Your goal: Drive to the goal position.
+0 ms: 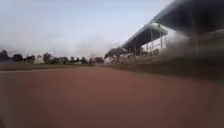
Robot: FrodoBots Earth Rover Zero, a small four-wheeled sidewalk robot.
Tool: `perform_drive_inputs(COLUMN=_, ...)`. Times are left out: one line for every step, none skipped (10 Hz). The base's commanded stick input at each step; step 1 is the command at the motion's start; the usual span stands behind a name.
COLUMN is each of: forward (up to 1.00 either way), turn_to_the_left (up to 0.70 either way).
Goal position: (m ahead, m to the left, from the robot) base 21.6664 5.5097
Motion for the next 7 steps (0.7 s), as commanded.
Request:
perform_drive_inputs(forward=0.70, turn_to_the_left=0.00)
perform_drive_inputs(forward=0.70, turn_to_the_left=0.01)
perform_drive_inputs(forward=0.70, turn_to_the_left=0.02)
perform_drive_inputs(forward=0.70, turn_to_the_left=0.00)
perform_drive_inputs(forward=0.70, turn_to_the_left=0.01)
perform_drive_inputs(forward=0.70, turn_to_the_left=0.02)
perform_drive_inputs(forward=0.70, turn_to_the_left=0.02)
